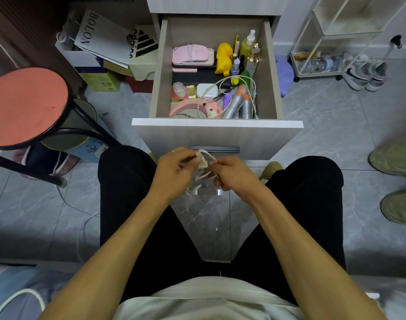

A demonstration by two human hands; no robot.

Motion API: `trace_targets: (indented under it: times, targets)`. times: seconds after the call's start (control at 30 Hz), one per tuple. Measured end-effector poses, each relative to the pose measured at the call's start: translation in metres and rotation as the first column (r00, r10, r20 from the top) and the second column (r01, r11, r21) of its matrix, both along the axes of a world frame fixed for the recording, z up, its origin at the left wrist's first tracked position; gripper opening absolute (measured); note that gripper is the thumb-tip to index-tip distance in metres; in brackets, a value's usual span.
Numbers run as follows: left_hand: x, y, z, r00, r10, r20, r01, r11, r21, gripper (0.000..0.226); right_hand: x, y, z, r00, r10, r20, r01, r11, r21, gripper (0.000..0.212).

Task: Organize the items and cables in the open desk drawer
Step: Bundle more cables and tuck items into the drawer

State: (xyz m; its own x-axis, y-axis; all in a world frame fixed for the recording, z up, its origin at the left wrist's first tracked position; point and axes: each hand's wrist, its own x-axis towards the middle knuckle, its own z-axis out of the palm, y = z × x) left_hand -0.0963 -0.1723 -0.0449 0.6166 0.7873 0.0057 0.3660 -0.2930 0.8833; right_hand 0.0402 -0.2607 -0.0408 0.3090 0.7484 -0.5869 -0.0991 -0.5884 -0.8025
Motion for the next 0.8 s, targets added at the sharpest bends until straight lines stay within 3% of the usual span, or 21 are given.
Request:
trace_targets:
  times: [0.03,0.1,0.17,0.33,0.5,0.57,0.63,0.7,0.8]
  targets:
    - [0.002,-0.001,0.002,0.995,0.085,0.046,-0.073,0.975,-0.21,0.017,0.0,-0.001,0.0,1.0,0.017,-0.011,-0.017,1.0,0.009,0.026]
    - [0.003,0.0,0.004,0.976,0.212,0.05,-0.153,0.831,-0.535,0.02,0.0,0.0,0.001,0.999,0.045,0.003,-0.045,0.999,0.015,0.026]
    - [0.005,0.003,0.001,0.974,0.227,-0.007,-0.186,0.781,-0.596,0.021,0.0,0.003,0.001,0.998,0.05,0.03,-0.05,0.999,-0.004,0.026]
    - [0.003,0.016,-0.013,0.982,0.162,-0.091,-0.182,0.942,-0.282,0.009,0.009,-0.002,0.001,0.999,-0.024,-0.022,0.024,1.0,0.004,0.025]
    - [-0.004,0.013,-0.011,0.986,0.06,-0.158,-0.073,0.994,-0.077,0.002,0.013,-0.008,-0.004,0.969,-0.176,-0.173,0.186,0.981,0.044,0.022]
    - [-0.002,0.01,-0.004,0.989,-0.048,-0.14,0.034,0.994,-0.101,0.004,0.015,-0.009,-0.005,0.939,-0.264,-0.222,0.276,0.961,0.027,0.021]
    - [0.003,0.008,0.001,0.969,-0.212,-0.128,0.179,0.957,-0.23,0.004,0.016,-0.009,-0.004,0.907,-0.321,-0.273,0.339,0.94,0.02,0.02]
    - [0.006,0.004,0.0,0.935,-0.315,-0.162,0.263,0.923,-0.279,0.016,0.017,-0.01,-0.002,0.889,-0.347,-0.298,0.37,0.929,0.024,0.021]
    - [0.009,0.001,-0.006,0.96,-0.226,-0.166,0.194,0.962,-0.191,0.019,0.021,-0.009,0.002,0.905,-0.333,-0.264,0.357,0.933,0.046,0.021]
